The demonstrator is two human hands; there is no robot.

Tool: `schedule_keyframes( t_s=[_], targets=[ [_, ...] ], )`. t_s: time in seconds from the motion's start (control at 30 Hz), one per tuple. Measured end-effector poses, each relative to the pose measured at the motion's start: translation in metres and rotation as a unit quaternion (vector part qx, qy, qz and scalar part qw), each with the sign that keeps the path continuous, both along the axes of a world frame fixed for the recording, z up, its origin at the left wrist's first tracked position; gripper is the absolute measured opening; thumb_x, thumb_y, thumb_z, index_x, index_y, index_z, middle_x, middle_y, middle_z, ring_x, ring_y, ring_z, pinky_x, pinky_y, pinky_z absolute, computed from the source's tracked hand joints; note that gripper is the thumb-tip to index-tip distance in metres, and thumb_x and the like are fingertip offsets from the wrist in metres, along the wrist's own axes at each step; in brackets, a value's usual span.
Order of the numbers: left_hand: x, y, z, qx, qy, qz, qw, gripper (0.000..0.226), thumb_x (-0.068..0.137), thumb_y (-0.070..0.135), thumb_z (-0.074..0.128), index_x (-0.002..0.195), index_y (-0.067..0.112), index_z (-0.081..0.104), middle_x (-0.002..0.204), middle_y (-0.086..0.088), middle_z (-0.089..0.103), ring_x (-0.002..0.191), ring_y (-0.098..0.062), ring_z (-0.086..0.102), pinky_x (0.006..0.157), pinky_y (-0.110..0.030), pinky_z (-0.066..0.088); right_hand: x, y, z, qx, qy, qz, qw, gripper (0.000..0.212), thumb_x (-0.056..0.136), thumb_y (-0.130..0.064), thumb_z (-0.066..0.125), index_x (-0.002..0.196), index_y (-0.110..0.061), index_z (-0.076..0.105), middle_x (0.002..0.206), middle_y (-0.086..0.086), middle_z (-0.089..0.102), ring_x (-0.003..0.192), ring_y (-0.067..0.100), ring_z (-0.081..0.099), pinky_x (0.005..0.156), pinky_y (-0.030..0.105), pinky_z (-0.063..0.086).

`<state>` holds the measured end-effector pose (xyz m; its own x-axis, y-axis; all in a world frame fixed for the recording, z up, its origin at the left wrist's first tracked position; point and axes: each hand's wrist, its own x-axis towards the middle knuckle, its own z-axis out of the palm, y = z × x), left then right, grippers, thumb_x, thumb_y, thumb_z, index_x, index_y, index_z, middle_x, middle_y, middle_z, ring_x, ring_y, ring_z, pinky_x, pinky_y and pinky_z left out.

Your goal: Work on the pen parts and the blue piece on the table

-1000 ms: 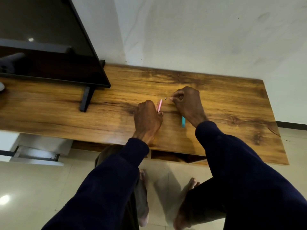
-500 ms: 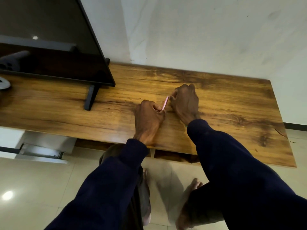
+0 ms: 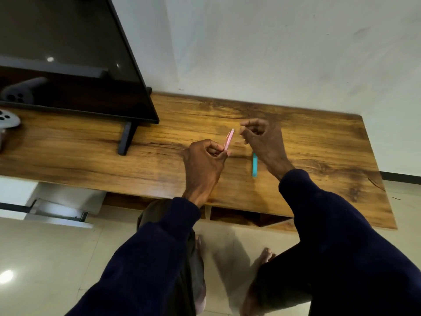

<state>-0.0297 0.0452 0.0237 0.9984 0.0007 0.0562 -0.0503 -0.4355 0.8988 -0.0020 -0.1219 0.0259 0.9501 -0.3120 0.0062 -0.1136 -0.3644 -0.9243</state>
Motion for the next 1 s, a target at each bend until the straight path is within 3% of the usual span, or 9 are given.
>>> schedule_keyframes(
  t_s=[0.17,0.3,0.63,1.0],
  targets=[
    [-0.006,-0.006,0.008,-0.006,-0.006,-0.009,1.0,0.018,0.081,0.021,0.086,0.093,0.024,0.072,0.083,0.015,0.068,0.081,-0.002,0.07,0.08,-0.031,0.063,-0.016,-0.01,0.02,0.172,-0.014,0.024,0.985,0.016,0.093,-0.011,0.074,0.107,-0.004,0.077,0.096,0.011,0.079,0.083,0.016,0.074,0.077,0.025,0.059],
    [-0.008,-0.009,0.011,-0.002,-0.024,-0.012,1.0,0.018,0.082,0.019,0.086,0.095,0.022,0.073,0.082,0.017,0.067,0.078,0.0,0.07,0.074,-0.027,0.064,-0.02,-0.012,0.026,0.226,-0.017,0.022,0.974,0.011,0.09,-0.006,0.076,0.101,-0.004,0.077,0.097,0.014,0.079,0.086,0.019,0.075,0.079,0.028,0.061],
    [-0.01,-0.012,0.012,0.006,-0.041,-0.012,0.999,0.018,0.081,0.018,0.087,0.095,0.019,0.075,0.08,0.016,0.067,0.077,0.004,0.068,0.072,-0.01,0.056,-0.022,-0.015,0.028,0.234,0.005,0.036,0.972,0.013,0.087,-0.009,0.079,0.1,-0.006,0.079,0.098,0.011,0.08,0.089,0.019,0.074,0.081,0.031,0.06],
    [-0.007,-0.005,0.011,0.015,-0.037,-0.005,0.999,0.018,0.082,0.019,0.086,0.097,0.017,0.076,0.089,0.009,0.073,0.082,-0.001,0.071,0.079,-0.026,0.062,-0.019,-0.016,0.031,0.231,0.032,0.062,0.97,0.013,0.085,-0.009,0.079,0.098,-0.005,0.08,0.101,0.015,0.079,0.09,0.025,0.072,0.086,0.037,0.062]
  ],
)
